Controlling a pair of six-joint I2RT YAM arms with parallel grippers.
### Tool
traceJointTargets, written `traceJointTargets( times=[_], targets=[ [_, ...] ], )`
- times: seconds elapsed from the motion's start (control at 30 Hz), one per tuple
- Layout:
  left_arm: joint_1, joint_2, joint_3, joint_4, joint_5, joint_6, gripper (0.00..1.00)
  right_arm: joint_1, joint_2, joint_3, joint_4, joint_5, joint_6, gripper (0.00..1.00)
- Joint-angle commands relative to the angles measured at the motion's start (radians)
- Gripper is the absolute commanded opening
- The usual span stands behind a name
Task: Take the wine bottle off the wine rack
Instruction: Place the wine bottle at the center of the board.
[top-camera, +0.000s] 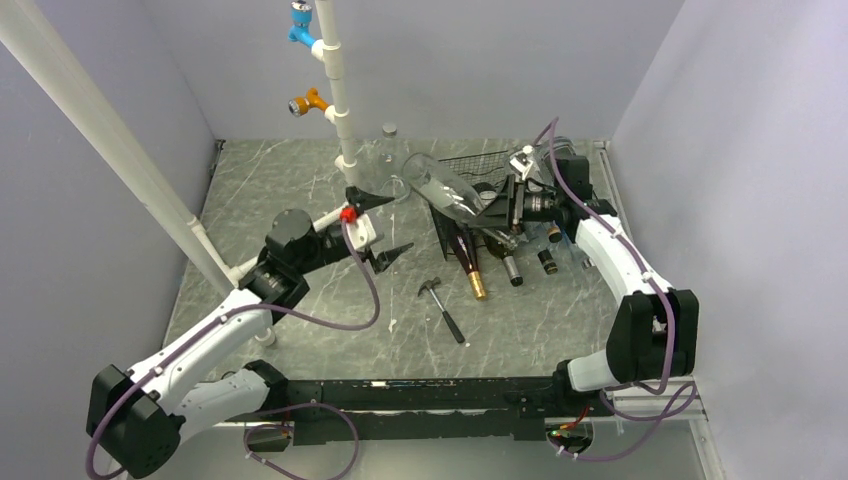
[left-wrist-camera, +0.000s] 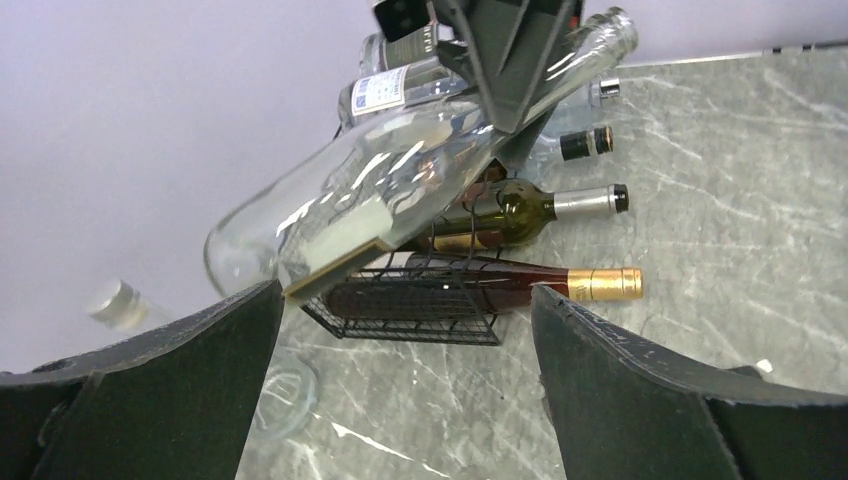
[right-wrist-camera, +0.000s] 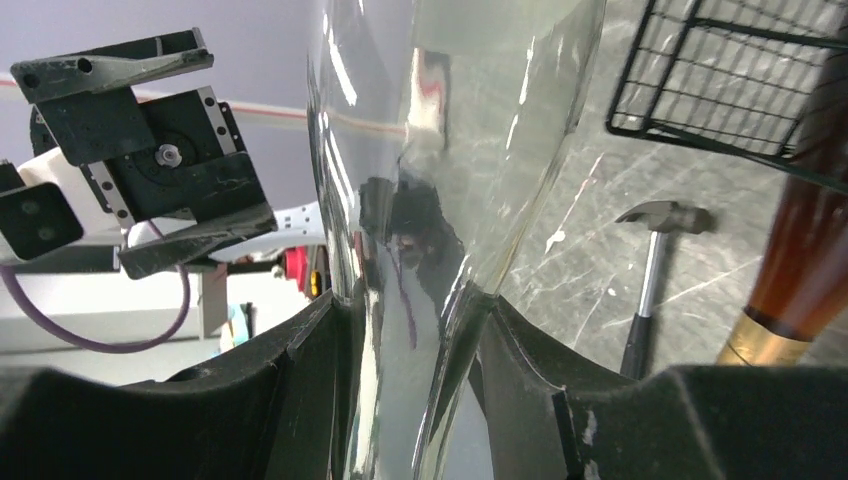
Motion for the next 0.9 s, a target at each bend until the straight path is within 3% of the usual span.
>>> traceJointTargets(
  times=[0.0,0.6,0.87],
  targets=[
    [-0.070,-0.041,-0.050,0.074,-0.048,0.220,1.00,0.059,-0.050,0.100,0.096,-0.152,-0.075,0.00],
    [-0.175,0.013,-0.105,0.060,-0.150,0.404,1.00,0.263,0.030,0.111,-0.019,-0.150,-0.195,0.00],
    [-0.239,0.076,-0.069,-0.108,-0.128,0.504,1.00,0.351,0.117,0.248,-0.317,-0.027,-0.464,0.00]
  ],
)
